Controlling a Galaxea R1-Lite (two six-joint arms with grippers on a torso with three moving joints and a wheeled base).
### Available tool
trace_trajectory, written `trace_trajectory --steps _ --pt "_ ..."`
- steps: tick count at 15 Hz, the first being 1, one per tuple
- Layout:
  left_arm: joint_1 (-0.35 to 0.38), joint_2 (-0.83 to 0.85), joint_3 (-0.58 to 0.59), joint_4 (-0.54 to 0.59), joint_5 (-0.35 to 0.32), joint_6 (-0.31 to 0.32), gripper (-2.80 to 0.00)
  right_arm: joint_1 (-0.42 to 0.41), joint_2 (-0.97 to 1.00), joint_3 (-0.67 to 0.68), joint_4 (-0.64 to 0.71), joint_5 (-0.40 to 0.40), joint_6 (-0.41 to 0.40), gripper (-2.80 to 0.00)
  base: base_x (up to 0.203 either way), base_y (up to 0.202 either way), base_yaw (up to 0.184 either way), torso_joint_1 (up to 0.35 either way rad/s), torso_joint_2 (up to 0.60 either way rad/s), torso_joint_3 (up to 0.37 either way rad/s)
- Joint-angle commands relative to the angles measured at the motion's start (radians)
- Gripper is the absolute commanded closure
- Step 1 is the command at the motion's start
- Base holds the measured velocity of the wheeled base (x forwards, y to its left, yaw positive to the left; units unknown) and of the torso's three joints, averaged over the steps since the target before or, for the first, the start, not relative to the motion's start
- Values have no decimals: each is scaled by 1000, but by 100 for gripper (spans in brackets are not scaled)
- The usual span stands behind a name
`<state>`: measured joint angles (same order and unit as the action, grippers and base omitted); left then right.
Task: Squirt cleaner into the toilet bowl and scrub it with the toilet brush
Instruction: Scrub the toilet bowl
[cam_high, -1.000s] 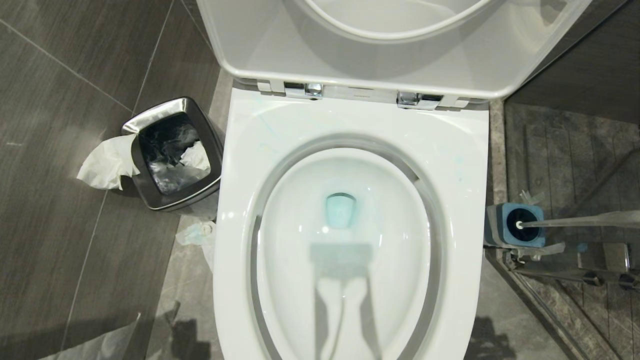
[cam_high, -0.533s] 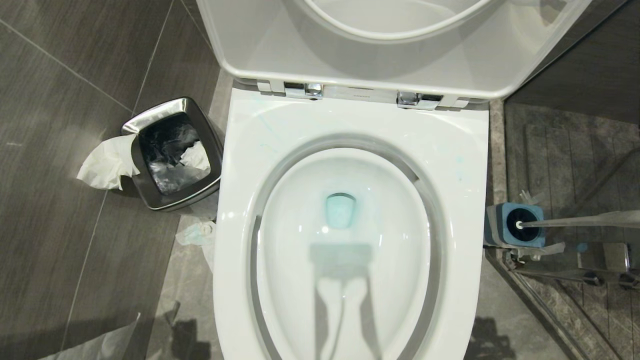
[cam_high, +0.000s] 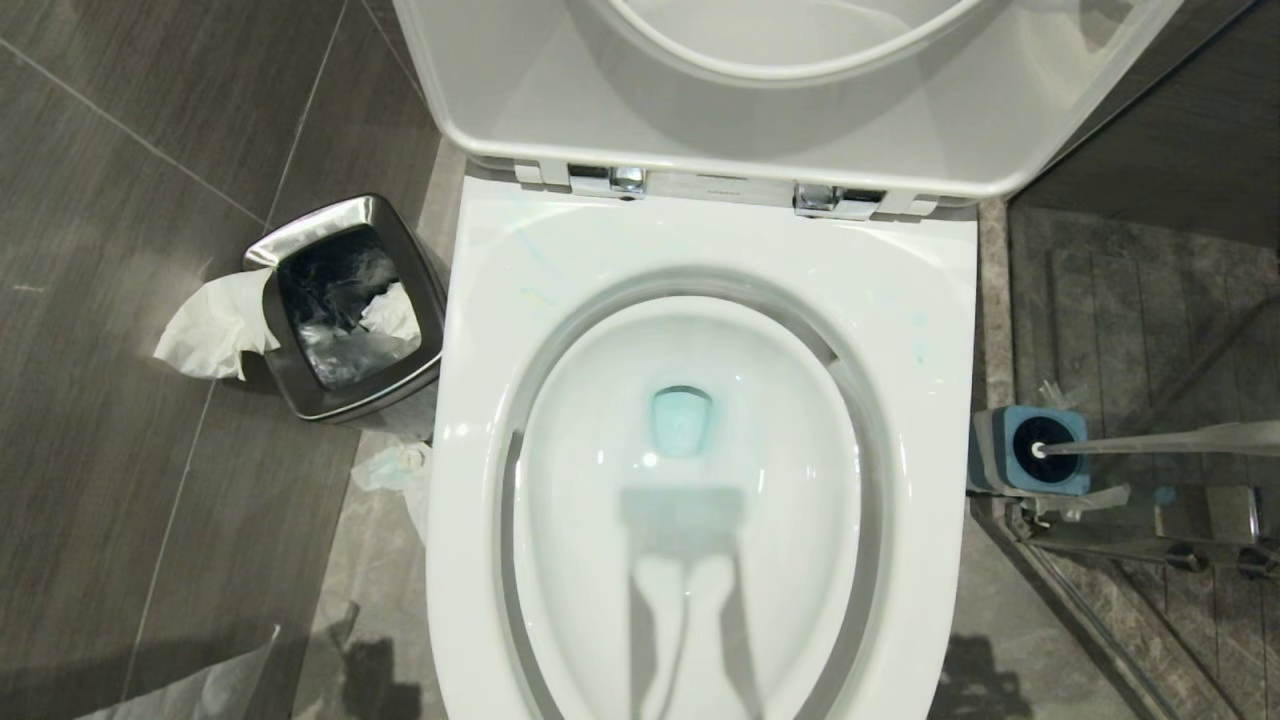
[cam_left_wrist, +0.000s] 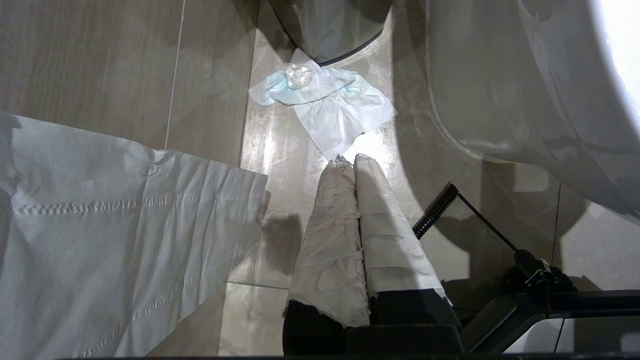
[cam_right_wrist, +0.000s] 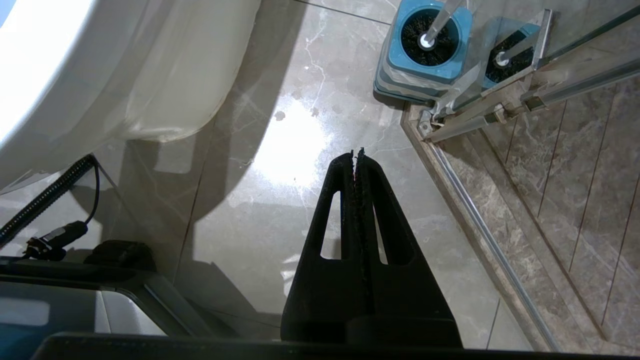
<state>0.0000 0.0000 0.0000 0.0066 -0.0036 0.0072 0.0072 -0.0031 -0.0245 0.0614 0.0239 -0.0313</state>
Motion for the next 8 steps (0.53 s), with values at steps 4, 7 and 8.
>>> trace_trajectory --steps 4,7,8 --pt "0 0 3 0 -1 -1 0 0 3 0 0 1 -1 0 0 0 0 0 0 0" --pt "0 0 3 0 1 2 0 0 3 0 0 1 -1 0 0 0 0 0 0 0" --pt "0 0 3 0 -1 2 0 0 3 0 -1 1 -1 0 0 0 0 0 0 0"
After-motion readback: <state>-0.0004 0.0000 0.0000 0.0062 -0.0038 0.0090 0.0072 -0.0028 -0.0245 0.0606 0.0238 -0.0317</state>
